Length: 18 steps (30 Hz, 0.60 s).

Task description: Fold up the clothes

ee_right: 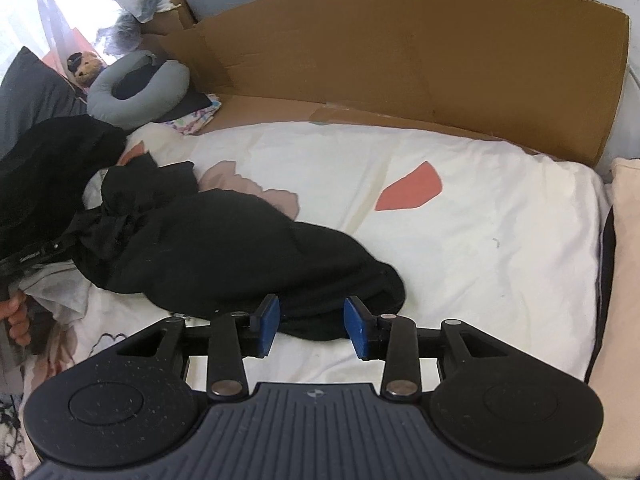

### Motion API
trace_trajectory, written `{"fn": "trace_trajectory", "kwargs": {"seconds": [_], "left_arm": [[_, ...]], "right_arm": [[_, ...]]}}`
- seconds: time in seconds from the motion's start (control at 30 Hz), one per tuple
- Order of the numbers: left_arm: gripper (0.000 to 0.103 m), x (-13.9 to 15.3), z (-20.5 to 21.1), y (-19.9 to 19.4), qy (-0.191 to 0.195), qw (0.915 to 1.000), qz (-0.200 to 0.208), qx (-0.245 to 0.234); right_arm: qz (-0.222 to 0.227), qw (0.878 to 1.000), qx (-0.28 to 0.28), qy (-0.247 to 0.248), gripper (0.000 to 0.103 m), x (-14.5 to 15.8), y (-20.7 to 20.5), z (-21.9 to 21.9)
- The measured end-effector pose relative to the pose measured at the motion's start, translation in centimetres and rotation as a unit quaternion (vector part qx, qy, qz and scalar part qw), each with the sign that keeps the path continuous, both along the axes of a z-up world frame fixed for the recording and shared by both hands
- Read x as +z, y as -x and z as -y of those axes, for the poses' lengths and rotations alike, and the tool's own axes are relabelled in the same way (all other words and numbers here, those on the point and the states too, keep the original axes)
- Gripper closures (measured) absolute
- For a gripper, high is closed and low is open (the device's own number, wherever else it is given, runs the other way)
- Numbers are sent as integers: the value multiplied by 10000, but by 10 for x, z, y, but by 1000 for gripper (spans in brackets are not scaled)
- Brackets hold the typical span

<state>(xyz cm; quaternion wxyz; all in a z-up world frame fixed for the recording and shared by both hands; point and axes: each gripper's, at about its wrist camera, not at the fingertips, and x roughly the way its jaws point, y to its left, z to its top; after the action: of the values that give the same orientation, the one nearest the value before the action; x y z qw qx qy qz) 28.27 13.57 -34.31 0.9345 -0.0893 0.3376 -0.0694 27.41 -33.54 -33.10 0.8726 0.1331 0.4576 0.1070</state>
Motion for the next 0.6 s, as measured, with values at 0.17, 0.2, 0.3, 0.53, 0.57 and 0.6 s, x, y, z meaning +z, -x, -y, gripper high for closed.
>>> {"fn": "trace_trajectory", "kwargs": {"seconds": [0.17, 0.2, 0.3, 0.53, 0.57, 0.6], "left_arm": [[103, 11, -1, 36, 256, 9997, -65, 7], [103, 11, -1, 43, 286, 9996, -89, -6], [103, 12, -1, 59, 457, 9988, -198, -17], [103, 11, 20, 93, 722, 9955, -491, -370], [103, 10, 24, 97, 761, 9948, -524, -434], [103, 10, 28, 101, 800, 9940, -556, -499]], "right_arm": [[-44, 9999, 71, -111, 58, 1, 6, -6], [-55, 9999, 86, -135, 58, 1, 8, -7], [-104, 9995, 133, -248, 56, 0, 11, -13], [-267, 9968, 417, -625, 52, -2, 22, -42], [-284, 9962, 462, -680, 51, -2, 24, -46], [-302, 9955, 508, -736, 51, -1, 25, -51]]}}
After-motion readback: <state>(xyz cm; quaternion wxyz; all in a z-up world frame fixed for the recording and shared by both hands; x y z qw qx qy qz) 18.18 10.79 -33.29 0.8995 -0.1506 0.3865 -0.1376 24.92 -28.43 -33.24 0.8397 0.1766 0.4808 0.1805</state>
